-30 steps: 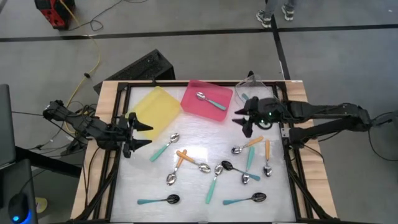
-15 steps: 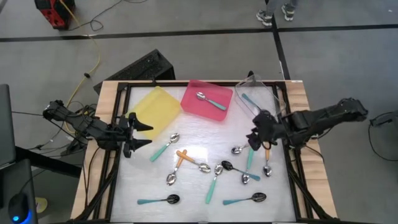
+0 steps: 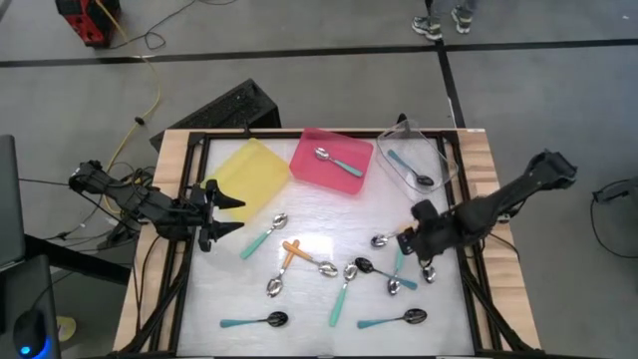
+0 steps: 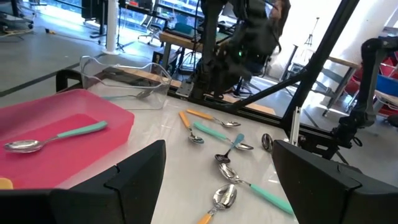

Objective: Sort silverware by color (type)
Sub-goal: Put the yellow spoon into the yellow bin

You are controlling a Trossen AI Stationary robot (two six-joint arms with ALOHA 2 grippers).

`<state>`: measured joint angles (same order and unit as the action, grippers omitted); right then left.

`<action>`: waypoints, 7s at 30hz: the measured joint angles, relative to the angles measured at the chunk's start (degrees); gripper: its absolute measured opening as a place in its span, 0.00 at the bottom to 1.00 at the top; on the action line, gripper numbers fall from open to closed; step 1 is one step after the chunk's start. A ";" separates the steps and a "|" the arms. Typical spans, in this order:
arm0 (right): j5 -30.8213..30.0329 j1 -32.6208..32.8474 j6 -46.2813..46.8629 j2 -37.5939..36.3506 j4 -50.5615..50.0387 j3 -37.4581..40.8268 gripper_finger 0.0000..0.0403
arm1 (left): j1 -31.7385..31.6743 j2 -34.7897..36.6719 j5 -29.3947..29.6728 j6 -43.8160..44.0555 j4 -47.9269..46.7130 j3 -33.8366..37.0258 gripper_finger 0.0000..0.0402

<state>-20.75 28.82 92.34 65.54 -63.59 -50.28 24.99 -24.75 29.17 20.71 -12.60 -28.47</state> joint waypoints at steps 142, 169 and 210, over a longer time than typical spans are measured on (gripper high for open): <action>13.59 -38.40 -92.44 81.15 57.40 -84.11 0.17 | 0.00 0.02 2.93 -0.74 -0.26 -0.02 0.70; 13.15 -43.23 -80.15 84.74 60.56 -83.58 0.17 | 0.00 0.02 2.97 -1.18 -0.55 -0.02 0.70; 11.43 -44.37 -78.55 84.74 55.18 -83.56 0.38 | -0.02 0.02 3.17 -3.15 -0.57 -0.02 0.70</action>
<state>-9.31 -15.56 13.79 150.28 -8.40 -133.84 24.97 -24.73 32.34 17.56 -13.17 -28.49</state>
